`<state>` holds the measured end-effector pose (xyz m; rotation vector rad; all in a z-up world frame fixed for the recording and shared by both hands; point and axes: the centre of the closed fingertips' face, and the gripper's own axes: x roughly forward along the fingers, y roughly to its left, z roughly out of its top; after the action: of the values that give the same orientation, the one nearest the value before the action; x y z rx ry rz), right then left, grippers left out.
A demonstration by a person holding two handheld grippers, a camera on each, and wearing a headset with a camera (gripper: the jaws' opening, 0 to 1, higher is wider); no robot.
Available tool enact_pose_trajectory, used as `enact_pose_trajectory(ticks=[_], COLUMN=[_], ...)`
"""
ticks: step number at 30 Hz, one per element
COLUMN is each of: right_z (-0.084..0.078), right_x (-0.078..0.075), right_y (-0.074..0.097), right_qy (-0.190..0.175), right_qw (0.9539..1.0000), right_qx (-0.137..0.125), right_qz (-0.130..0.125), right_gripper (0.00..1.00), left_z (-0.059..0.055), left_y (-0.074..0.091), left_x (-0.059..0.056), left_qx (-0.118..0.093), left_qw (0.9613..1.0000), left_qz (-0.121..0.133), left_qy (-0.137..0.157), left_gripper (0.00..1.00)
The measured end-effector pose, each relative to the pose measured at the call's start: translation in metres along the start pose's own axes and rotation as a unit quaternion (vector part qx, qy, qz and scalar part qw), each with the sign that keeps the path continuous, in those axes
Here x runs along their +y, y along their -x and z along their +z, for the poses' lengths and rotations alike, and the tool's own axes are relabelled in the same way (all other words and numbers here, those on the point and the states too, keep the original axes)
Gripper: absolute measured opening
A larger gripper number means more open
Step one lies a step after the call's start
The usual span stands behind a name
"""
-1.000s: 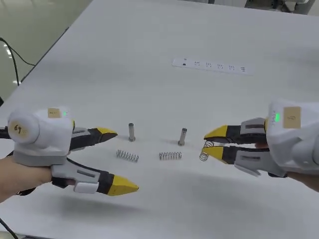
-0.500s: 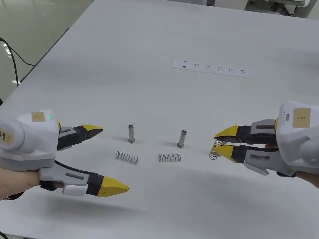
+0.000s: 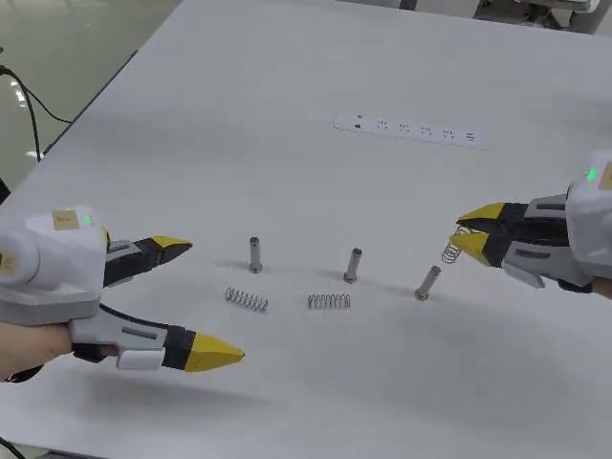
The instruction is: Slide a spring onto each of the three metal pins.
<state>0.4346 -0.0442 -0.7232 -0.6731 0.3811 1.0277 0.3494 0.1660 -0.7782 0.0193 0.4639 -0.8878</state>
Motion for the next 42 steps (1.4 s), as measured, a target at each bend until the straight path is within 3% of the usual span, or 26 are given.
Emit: enact_pose_trajectory(ticks=[18,34,42], right_z=[-0.017,-0.027,-0.040], right_x=[0.006,0.008,0.016], right_y=[-0.018,-0.026,-0.036], right_qy=[-0.021,-0.026,-0.027], right_qw=[0.9997,0.9994,0.9987], right_qx=[0.015,0.022,0.038], right_qz=[0.003,0.007,0.017], right_gripper=[0.07,0.07,0.08], left_z=[-0.007,-0.003,-0.007], left_y=[0.009,0.012,0.014], left_x=[0.004,0.007,0.007], left_qx=[0.002,-0.003,0.000], left_qw=[0.9999,0.9997,0.9996], left_qz=[0.013,0.021,0.025], left_qy=[0.006,0.009,0.011], left_gripper=[0.98,0.98,0.98])
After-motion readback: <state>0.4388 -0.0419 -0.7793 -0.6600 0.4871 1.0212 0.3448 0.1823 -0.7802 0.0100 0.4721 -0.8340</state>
